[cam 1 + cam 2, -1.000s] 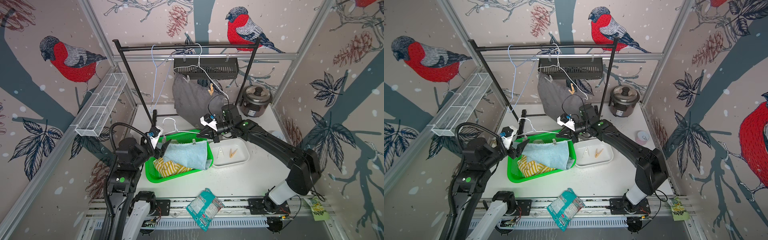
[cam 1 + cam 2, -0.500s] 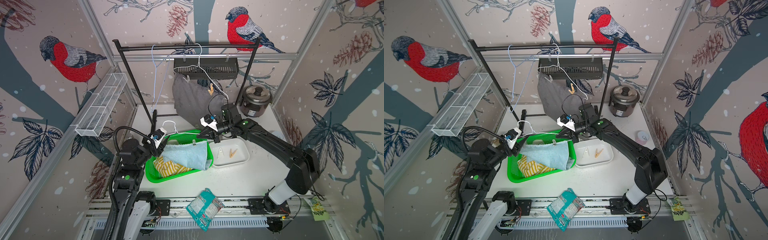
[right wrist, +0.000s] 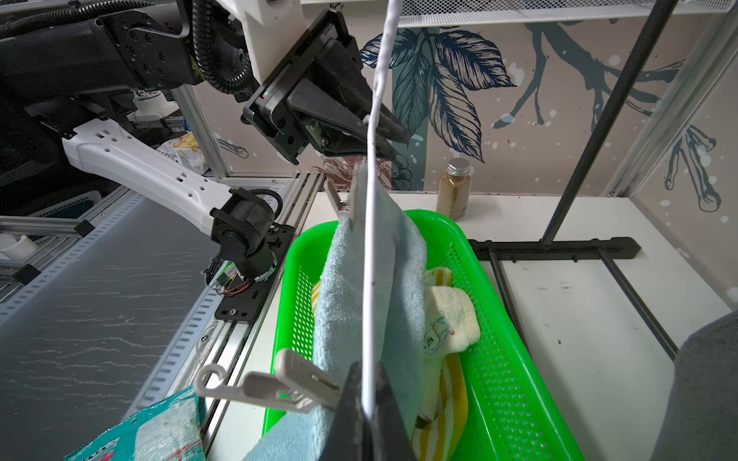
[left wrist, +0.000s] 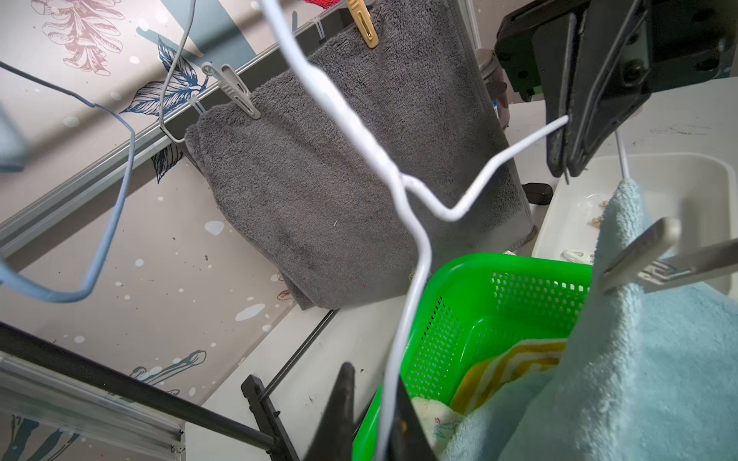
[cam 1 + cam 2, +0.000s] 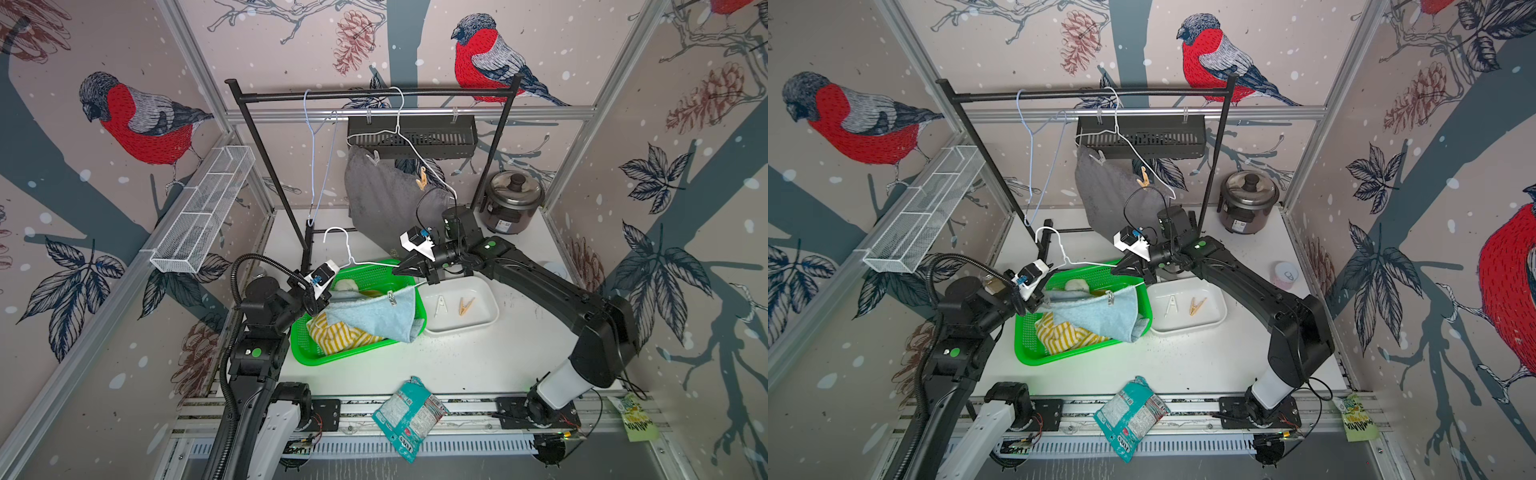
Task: Remove the clothespins securing towels to the hanger
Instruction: Pick up the hanger from the clothesline.
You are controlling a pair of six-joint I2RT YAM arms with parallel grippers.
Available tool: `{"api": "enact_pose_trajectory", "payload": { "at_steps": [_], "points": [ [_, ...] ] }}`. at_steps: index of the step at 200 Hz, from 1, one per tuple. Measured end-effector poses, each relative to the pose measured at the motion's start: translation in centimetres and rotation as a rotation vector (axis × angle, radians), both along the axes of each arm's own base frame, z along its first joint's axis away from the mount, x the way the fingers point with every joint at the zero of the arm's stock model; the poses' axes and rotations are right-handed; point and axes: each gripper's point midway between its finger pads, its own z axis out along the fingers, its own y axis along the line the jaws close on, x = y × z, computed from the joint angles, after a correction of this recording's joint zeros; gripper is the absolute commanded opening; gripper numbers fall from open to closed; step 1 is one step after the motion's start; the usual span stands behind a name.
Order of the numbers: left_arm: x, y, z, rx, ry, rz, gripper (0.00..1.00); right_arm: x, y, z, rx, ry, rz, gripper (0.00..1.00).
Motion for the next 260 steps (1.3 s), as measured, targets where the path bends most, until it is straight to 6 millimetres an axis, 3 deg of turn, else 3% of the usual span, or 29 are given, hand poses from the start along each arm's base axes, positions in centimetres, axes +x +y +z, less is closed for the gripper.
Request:
{"api": "enact_pose_trajectory", "payload": {
  "at_steps": [13, 53, 78, 106, 175, 193, 233, 260],
  "points": [
    [-0.1, 0.0, -0.2, 0.013, -0.002, -0.006, 0.00, 0.2, 0.1, 0.0, 0.002, -0.004, -0.003, 0.00],
    [-0.2, 0.3, -0.3, 0.032, -0.018, 0.014, 0.00, 0.4, 0.2, 0.1, -0.003, 0.002, -0.016, 0.05],
    [-0.4, 0.7, -0.5, 0.049, -0.035, 0.039, 0.00, 0.6, 0.3, 0.2, -0.007, -0.006, -0.032, 0.22],
    [-0.7, 1.3, -1.3, 0.050, -0.030, 0.078, 0.00, 0.6, -0.1, 1.8, 0.021, -0.065, -0.059, 0.42],
    [-0.7, 2.0, -1.7, 0.059, -0.038, 0.120, 0.00, -0.8, -3.3, 4.4, 0.033, -0.195, -0.195, 0.70],
    [-0.5, 1.9, -1.6, 0.066, -0.034, 0.113, 0.00, -1.6, -4.3, 4.9, 0.041, -0.251, -0.219, 0.84],
    [-0.1, 1.5, -1.4, 0.117, -0.031, 0.079, 0.00, -3.9, -4.4, 3.8, -0.015, -0.382, -0.220, 0.93],
    [0.0, 1.1, -1.4, 0.167, -0.032, 0.043, 0.00, -4.1, -3.8, 1.2, -0.134, -0.462, -0.220, 0.94]
  ]
}}
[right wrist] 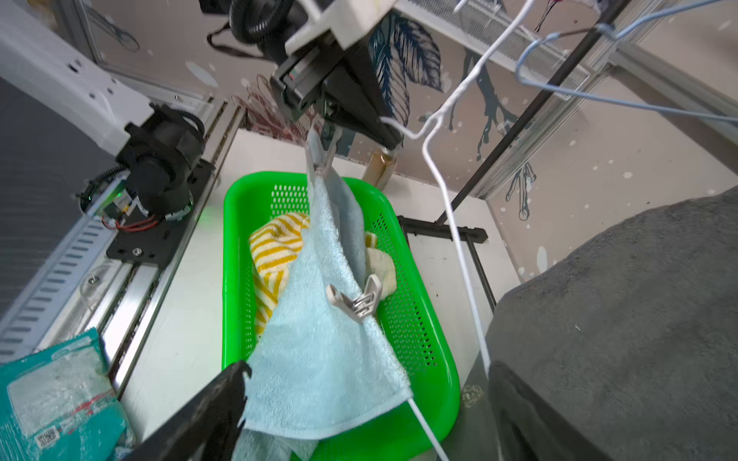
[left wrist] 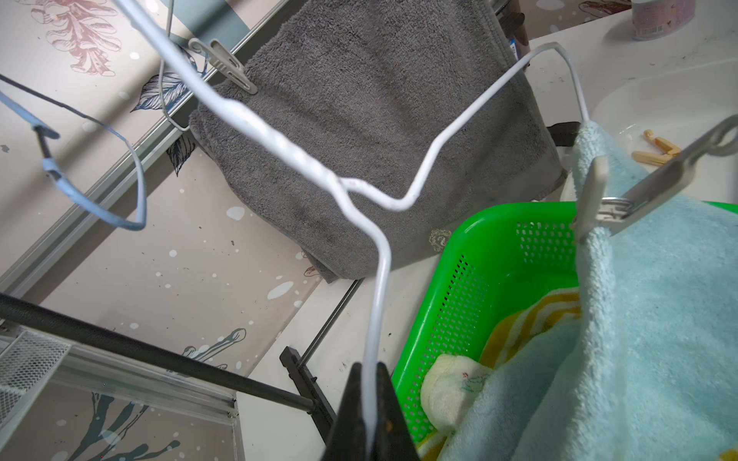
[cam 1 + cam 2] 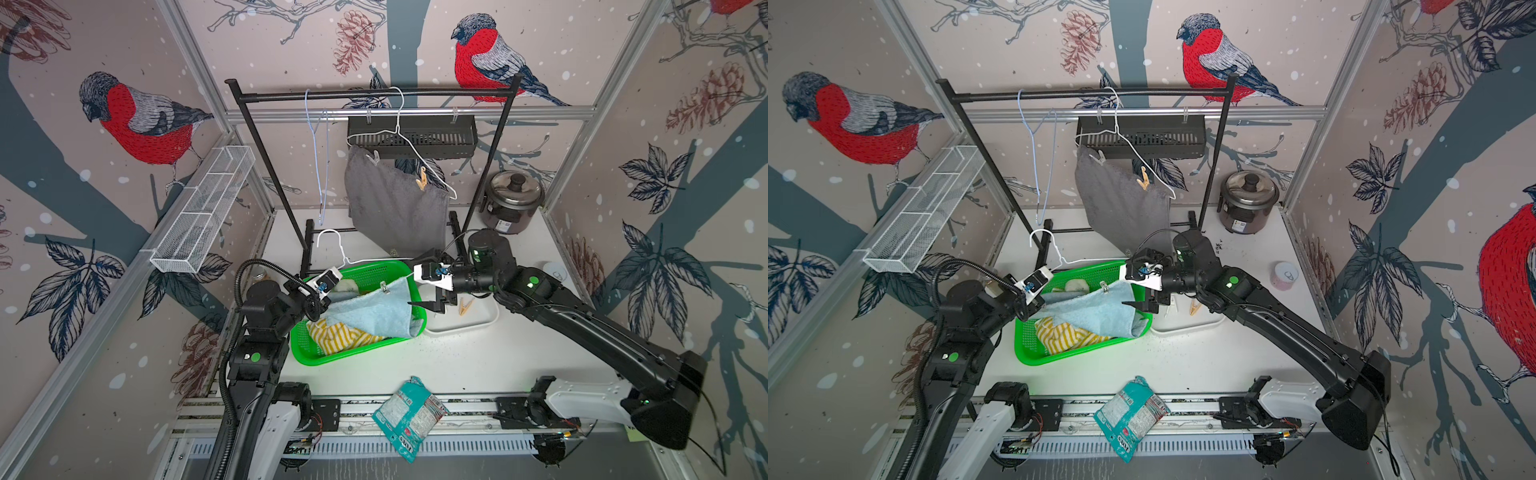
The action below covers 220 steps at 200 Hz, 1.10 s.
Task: Remove the clothespins securing towels to the hanger
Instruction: Pick up the hanger from the clothesline, then remove the clothespin from the hanger.
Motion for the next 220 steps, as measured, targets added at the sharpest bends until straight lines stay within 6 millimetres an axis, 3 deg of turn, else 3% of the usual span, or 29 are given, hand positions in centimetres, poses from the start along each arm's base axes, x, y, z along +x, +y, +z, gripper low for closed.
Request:
{"api": "enact_pose_trajectory", "payload": {
  "at_steps": [80, 125, 220],
  "points": [
    [0.6, 0.2, -0.9, 0.080, -0.002, 0.002, 0.00, 1.5, 4.0, -3.3, -0.150, -0.047, 0.067, 0.75],
    [0.6, 0.2, -1.2, 0.081, 0.000, 0.004, 0.00, 2.3, 6.4, -4.8, -0.177, -0.027, 0.115, 0.72],
    [0.6, 0.3, -1.1, 0.080, -0.006, 0.007, 0.00, 2.1, 7.4, -7.0, -0.214, -0.028, 0.164, 0.63]
  ]
}}
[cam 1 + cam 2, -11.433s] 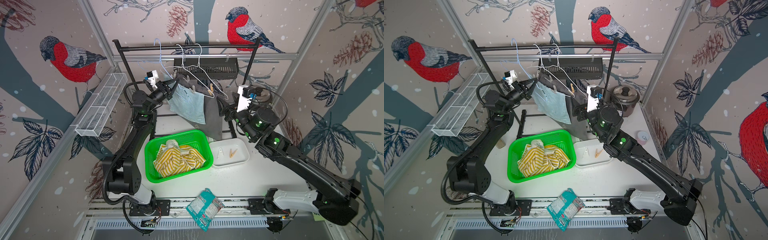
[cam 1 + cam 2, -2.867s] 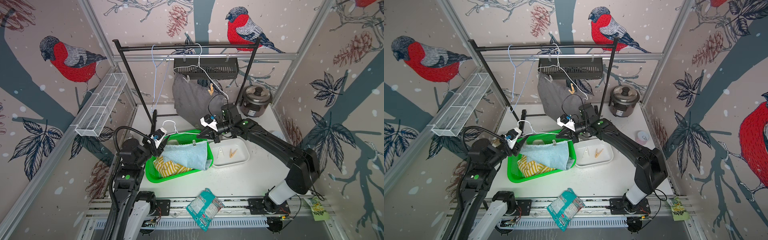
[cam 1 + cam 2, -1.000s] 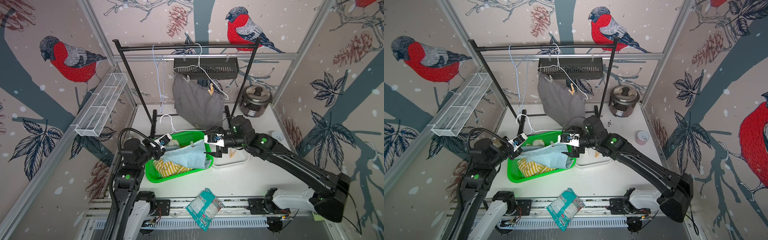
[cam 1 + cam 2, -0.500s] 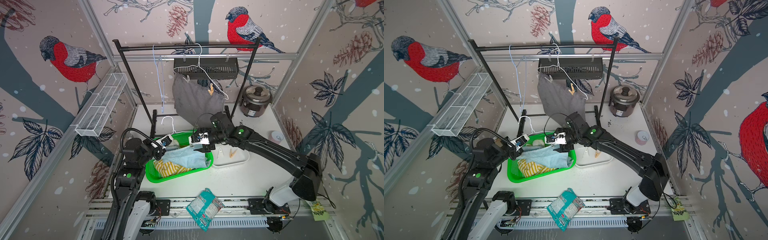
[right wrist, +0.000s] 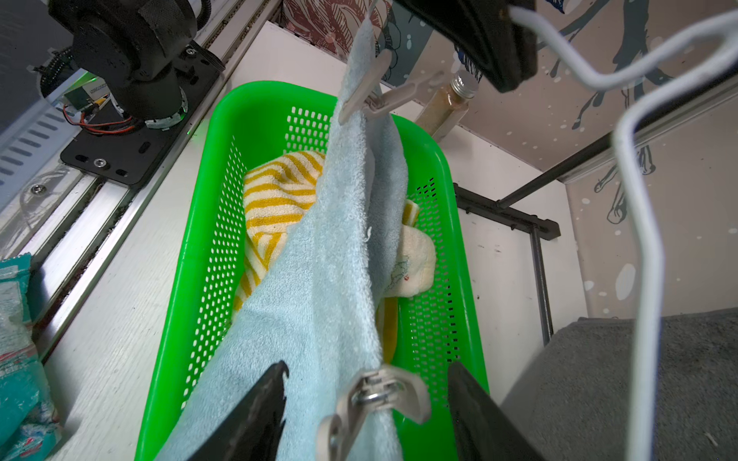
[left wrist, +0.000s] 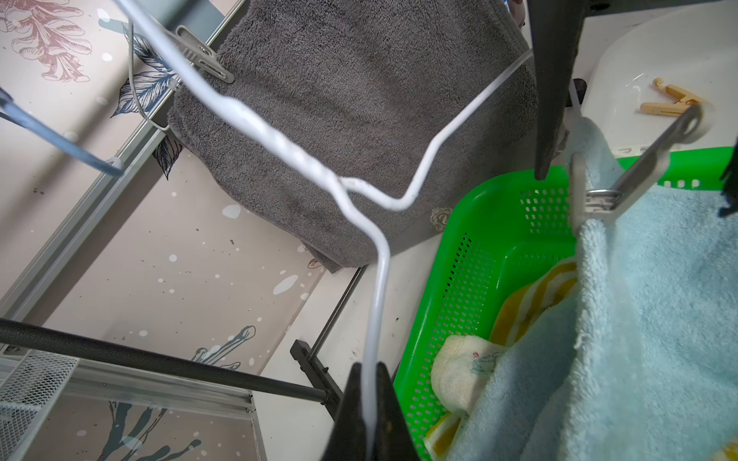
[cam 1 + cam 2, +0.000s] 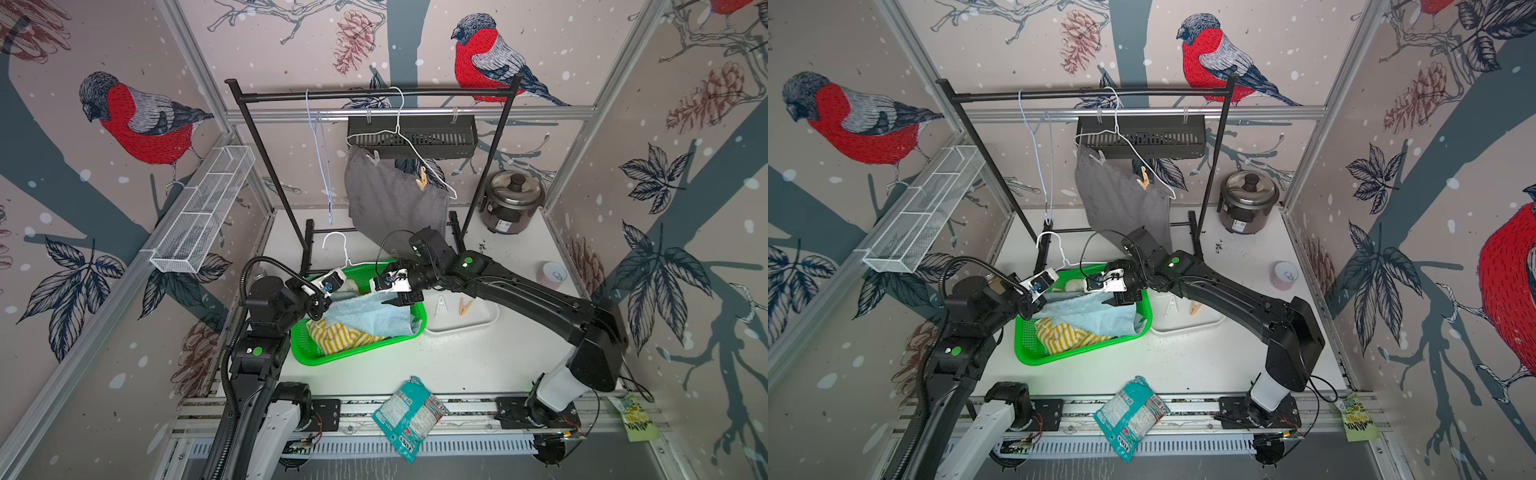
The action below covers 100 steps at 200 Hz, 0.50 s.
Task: Remove the clothespins securing towels to the hanger
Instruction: Remove the clothespin from the hanger.
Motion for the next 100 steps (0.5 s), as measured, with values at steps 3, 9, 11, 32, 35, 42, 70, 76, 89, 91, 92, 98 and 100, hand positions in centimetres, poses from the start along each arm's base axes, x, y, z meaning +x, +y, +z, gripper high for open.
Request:
{"api": "enact_pose_trajectory", "payload": {
  "at_steps": [3, 9, 11, 32, 35, 42, 70, 76, 89, 91, 92, 98, 100],
  "points": [
    [0.00, 0.00, 0.00, 0.000, 0.000, 0.000, 0.00, -0.01, 0.01, -0.06, -0.001, 0.001, 0.000, 0.62],
    [0.00, 0.00, 0.00, 0.000, 0.000, 0.000, 0.00, -0.01, 0.05, -0.10, -0.002, 0.001, 0.001, 0.61],
    [0.00, 0.00, 0.00, 0.000, 0.000, 0.000, 0.00, 0.00, 0.05, -0.08, -0.002, 0.001, 0.001, 0.61],
    [-0.01, 0.00, 0.02, -0.001, 0.000, 0.000, 0.00, 0.01, 0.07, -0.15, -0.003, 0.002, 0.001, 0.57],
    [-0.01, 0.00, 0.02, -0.001, 0.000, 0.000, 0.00, 0.02, 0.08, -0.17, -0.003, 0.002, 0.001, 0.57],
    [-0.01, 0.00, 0.02, -0.001, 0.000, 0.000, 0.00, 0.02, 0.09, -0.19, -0.003, 0.002, 0.001, 0.57],
    [-0.01, 0.00, 0.00, -0.001, 0.000, 0.000, 0.00, 0.07, 0.13, -0.23, -0.004, 0.002, 0.001, 0.51],
    [-0.02, -0.01, 0.00, -0.001, 0.000, 0.000, 0.00, 0.08, 0.14, -0.20, -0.004, 0.002, 0.001, 0.49],
    [-0.02, -0.02, -0.02, -0.001, 0.001, 0.000, 0.00, 0.12, 0.14, -0.18, -0.004, 0.000, -0.001, 0.46],
    [-0.02, -0.02, -0.02, -0.001, 0.001, 0.000, 0.00, 0.13, 0.14, -0.19, -0.004, 0.000, -0.002, 0.45],
    [-0.02, -0.02, -0.03, -0.001, 0.001, 0.000, 0.00, 0.14, 0.13, -0.19, -0.004, 0.000, -0.002, 0.45],
    [-0.02, -0.02, -0.03, -0.001, 0.001, 0.000, 0.00, 0.15, 0.13, -0.20, -0.005, -0.001, -0.003, 0.44],
    [-0.02, -0.02, -0.03, -0.001, 0.001, 0.000, 0.00, 0.15, 0.13, -0.21, -0.005, -0.001, -0.003, 0.44]
  ]
}}
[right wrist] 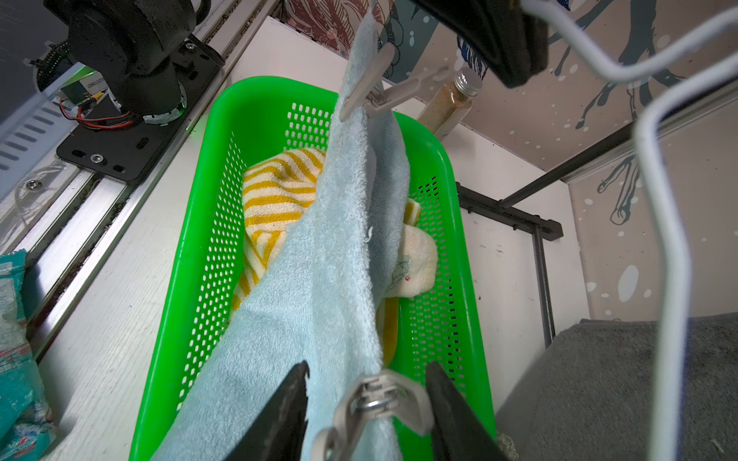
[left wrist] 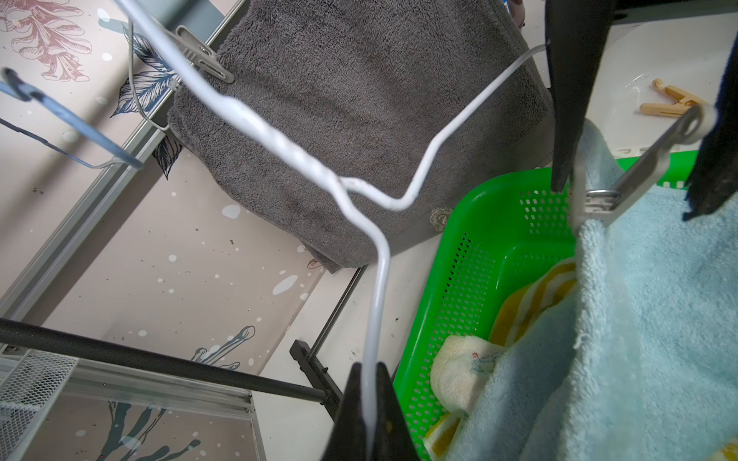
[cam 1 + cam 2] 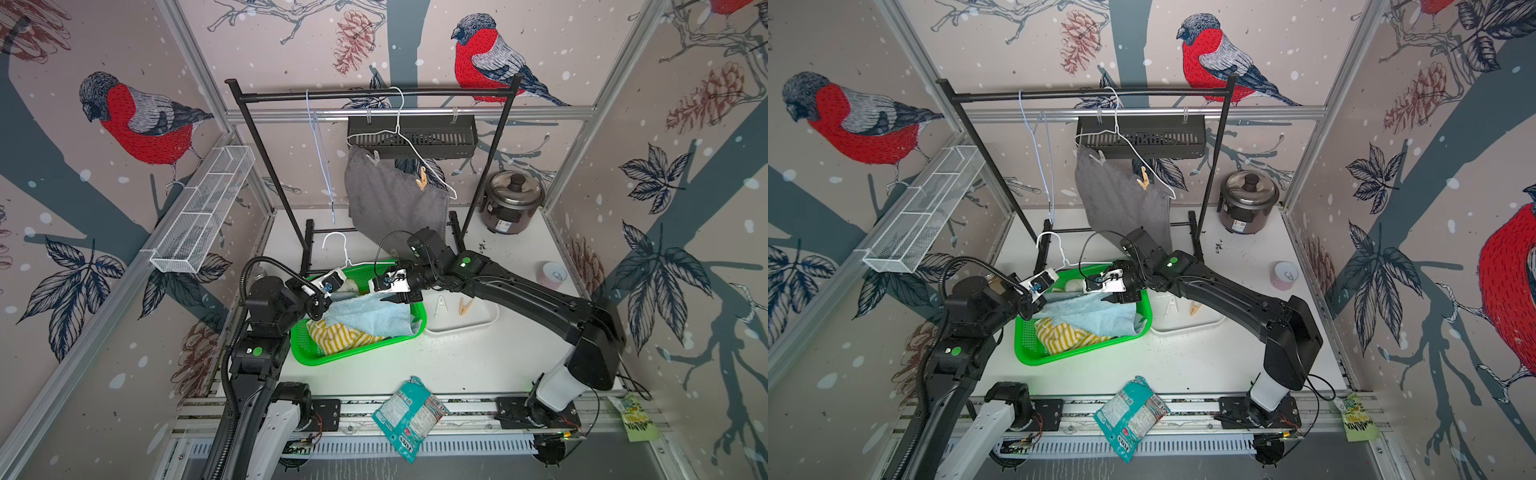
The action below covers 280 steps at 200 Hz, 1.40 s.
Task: Remove the clothespins securing towels to the hanger
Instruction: Remove the clothespin from the hanger.
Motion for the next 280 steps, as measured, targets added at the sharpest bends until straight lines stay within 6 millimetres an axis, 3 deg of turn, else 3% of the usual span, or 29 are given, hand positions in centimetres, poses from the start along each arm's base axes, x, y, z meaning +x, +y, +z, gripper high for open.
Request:
{"api": "enact_pose_trajectory", "payload": {
  "at_steps": [80, 143, 233, 280],
  "points": [
    [0.0, 0.0, 0.0, 0.000, -0.002, 0.000, 0.00, 0.1, 0.1, -0.2, -0.003, -0.001, -0.003, 0.34],
    [0.0, 0.0, 0.0, 0.000, -0.001, 0.000, 0.00, 0.2, 0.2, -0.2, 0.000, -0.002, -0.003, 0.17],
    [-0.1, 0.0, 0.0, 0.000, -0.002, -0.001, 0.00, 0.4, 0.7, 0.6, 0.027, -0.013, -0.020, 0.15],
    [-0.1, 0.0, 0.0, 0.000, -0.001, -0.001, 0.00, 0.3, 0.6, 2.7, 0.077, -0.032, -0.034, 0.15]
  ]
}}
